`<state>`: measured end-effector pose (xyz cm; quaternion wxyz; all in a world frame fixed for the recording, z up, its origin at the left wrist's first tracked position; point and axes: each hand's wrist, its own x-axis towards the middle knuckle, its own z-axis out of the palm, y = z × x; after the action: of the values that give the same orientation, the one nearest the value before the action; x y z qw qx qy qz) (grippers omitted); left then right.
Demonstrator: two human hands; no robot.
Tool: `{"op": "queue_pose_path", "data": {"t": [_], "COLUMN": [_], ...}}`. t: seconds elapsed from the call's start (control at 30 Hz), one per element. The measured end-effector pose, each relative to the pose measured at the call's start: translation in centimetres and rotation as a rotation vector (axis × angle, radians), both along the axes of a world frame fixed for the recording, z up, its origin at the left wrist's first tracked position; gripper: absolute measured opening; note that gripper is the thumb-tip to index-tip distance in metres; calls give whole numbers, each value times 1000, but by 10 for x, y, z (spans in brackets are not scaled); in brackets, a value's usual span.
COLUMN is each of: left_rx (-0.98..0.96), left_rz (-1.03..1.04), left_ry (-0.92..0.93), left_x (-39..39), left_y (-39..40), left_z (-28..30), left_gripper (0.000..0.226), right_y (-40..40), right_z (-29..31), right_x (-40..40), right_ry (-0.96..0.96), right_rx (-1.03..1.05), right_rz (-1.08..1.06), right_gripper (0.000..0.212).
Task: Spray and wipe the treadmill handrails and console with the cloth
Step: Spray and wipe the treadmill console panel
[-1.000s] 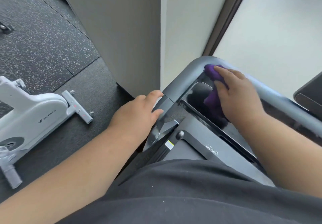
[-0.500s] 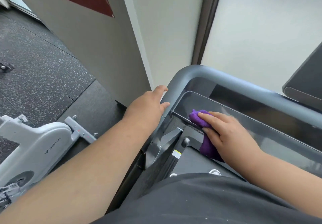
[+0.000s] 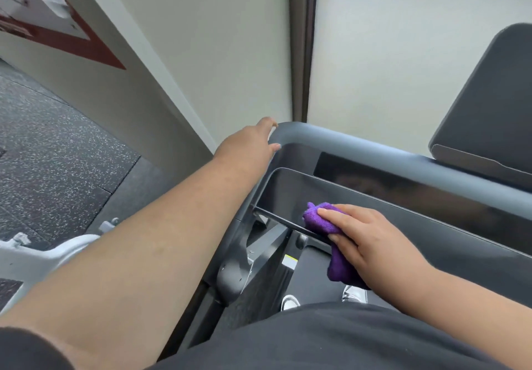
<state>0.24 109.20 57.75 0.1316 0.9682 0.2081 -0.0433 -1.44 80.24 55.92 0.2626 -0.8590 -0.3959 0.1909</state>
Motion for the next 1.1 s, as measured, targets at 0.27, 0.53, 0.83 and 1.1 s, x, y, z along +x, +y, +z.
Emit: {"op": "queue_pose_path", "data": {"t": [0.27,0.53,0.83,1.1], "left_rx": [-94,-251,-483,-504], "left_rz": [-82,125,286,211], "left_ry": [-23,-122,-253,-314], "left_x": [41,-9,-107,-158], "left_y": [-54,-61,-96,-97], "left_z": [-13,-5,-12,-7], "left_gripper": [32,39,38,35], "right_y": [-5,1,83,159], "right_z": [3,22,8,-8], "right_x": [9,48,121,117], "right_ry": [-4,-78,-369,-507], "right_rx": [49,358,-93,-114], "right_rz": [29,-224,-191,83], "right_gripper": [46,45,36,35]}}
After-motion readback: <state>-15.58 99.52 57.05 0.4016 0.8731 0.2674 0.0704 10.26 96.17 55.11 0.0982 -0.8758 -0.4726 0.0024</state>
